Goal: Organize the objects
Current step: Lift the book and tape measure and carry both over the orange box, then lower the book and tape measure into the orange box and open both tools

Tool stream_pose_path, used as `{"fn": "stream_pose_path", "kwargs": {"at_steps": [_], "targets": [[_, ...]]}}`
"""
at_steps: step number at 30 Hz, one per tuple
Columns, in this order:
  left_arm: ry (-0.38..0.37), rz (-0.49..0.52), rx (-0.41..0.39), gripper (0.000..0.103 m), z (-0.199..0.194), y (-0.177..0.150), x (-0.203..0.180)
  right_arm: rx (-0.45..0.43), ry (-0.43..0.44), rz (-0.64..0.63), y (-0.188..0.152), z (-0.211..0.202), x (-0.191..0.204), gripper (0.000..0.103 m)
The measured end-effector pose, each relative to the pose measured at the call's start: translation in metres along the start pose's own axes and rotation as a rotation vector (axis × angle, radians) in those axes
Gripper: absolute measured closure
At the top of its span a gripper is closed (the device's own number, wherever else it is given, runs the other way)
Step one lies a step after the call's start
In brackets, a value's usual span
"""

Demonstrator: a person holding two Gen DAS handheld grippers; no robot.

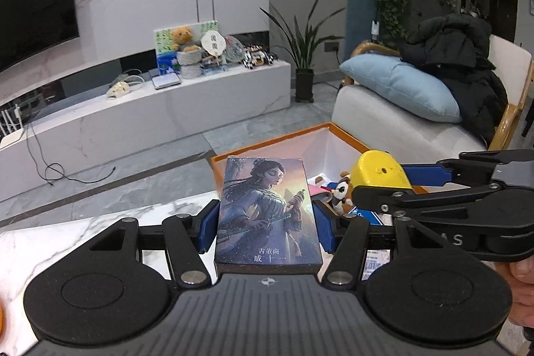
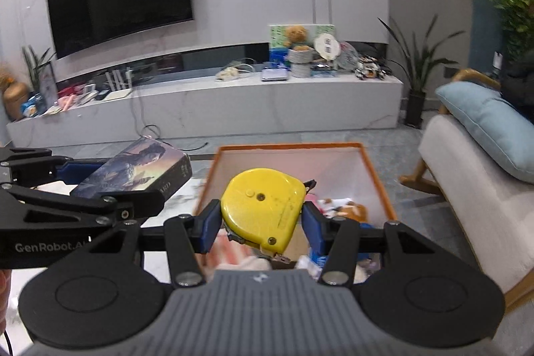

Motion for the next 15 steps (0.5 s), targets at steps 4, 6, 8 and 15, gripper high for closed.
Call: {"fn": "stream_pose_path", "kwargs": {"at_steps": [4,6,8,15], "targets": [[0.010,0.019,0.035,0.036,0.022,0.001,-0.006,0.034,-0.023,0.032,0.001,0.009,-0.020,0.049],[0.015,0.033,0.060,0.036,0.037,0.001,-0.009,0.053,-0.034,0.046,0.002,0.018,-0.028,0.049],[0.021,0.048,0.080,0.036,0.051,0.001,-0.013,0.075,-0.040,0.060,0.002,0.027,-0.037,0.049],[0.034,0.072,0.126,0.036,0.089,0.009,-0.027,0.072,-0.062,0.117,0.012,0.052,-0.062,0.049]]}}
Point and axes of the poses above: each gripper's, at about its wrist camera, not at the fingertips, and z roughly the way its jaws point, x to its left, y to its top, the point moved 2 cm from there along z, roughly the way its jaws point, and after that the axes turned 9 degrees about y, right-handed, at the moved point
